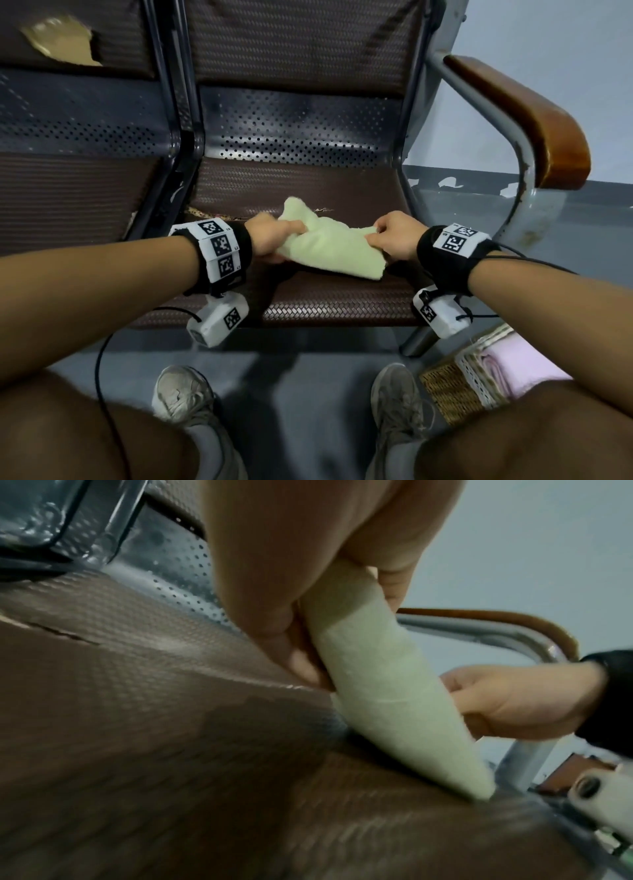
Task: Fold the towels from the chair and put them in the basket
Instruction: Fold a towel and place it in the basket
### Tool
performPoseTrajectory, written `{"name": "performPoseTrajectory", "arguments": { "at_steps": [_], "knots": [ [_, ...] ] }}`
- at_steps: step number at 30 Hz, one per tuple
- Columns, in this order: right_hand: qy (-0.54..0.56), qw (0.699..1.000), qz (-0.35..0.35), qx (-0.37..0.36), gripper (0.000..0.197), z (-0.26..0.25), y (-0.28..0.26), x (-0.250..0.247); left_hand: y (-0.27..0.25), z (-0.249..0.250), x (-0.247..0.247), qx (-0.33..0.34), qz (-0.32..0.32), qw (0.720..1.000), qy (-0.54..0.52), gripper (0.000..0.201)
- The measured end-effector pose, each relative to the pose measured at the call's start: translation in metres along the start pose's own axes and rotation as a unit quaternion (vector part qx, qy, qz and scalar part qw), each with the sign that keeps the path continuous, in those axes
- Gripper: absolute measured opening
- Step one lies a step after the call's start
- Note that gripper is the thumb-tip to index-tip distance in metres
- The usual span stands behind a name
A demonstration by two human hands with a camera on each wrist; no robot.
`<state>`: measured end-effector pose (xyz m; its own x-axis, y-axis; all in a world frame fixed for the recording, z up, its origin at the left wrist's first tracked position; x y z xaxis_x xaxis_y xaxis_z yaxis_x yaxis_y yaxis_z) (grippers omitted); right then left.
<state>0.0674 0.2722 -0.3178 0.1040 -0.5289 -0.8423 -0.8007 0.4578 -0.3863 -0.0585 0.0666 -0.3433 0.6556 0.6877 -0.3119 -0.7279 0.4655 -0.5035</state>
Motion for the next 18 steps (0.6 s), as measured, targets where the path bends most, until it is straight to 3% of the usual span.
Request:
{"name": "performPoseTrajectory", "arguments": {
  "at_steps": [2, 4, 6, 8, 10, 12, 14, 18],
  "knots": [
    [0.025, 0.999, -0.037, -0.005, 0.009, -0.001, -0.009, 0.0, -0.009, 0.028, -0.002, 0.077, 0.018, 0.997, -0.022, 0.04],
    [0.034, 0.998, -0.008, -0.056, 0.041, -0.009, -0.017, -0.018, -0.024, 0.058, -0.001, 0.149, 0.024, 0.987, -0.054, 0.033],
    [0.143, 0.981, 0.008, -0.132, 0.067, -0.024, -0.034, -0.035, -0.042, 0.086, 0.01, 0.205, -0.02, 0.973, -0.103, 0.032],
    [0.264, 0.95, -0.002, -0.169, 0.078, -0.033, -0.051, -0.049, -0.061, 0.107, 0.026, 0.229, -0.079, 0.963, -0.122, 0.032],
    [0.311, 0.936, 0.013, -0.163, 0.067, -0.032, -0.067, -0.062, -0.074, 0.122, 0.042, 0.241, -0.106, 0.954, -0.142, 0.034],
    [0.306, 0.939, 0.035, -0.151, 0.043, -0.022, -0.084, -0.077, -0.082, 0.133, 0.052, 0.241, -0.076, 0.952, -0.173, 0.042],
    [0.326, 0.934, 0.055, -0.133, 0.033, -0.002, -0.099, -0.09, -0.09, 0.138, 0.066, 0.225, -0.067, 0.952, -0.195, 0.055],
    [0.434, 0.894, 0.08, -0.077, 0.034, 0.054, -0.134, -0.109, -0.107, 0.13, 0.137, 0.188, -0.233, 0.95, -0.083, 0.057]
  ]
}}
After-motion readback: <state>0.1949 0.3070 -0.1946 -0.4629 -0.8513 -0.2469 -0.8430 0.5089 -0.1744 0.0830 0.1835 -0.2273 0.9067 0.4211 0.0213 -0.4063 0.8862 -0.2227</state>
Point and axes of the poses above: each hand's wrist, its own y-axis towards the middle knuckle, its own x-axis out of the palm, z = x × y, the point moved 7 cm from there along y, towards the middle knuckle, and after that the axes turned 8 degrees about -y, right-handed, at the moved point
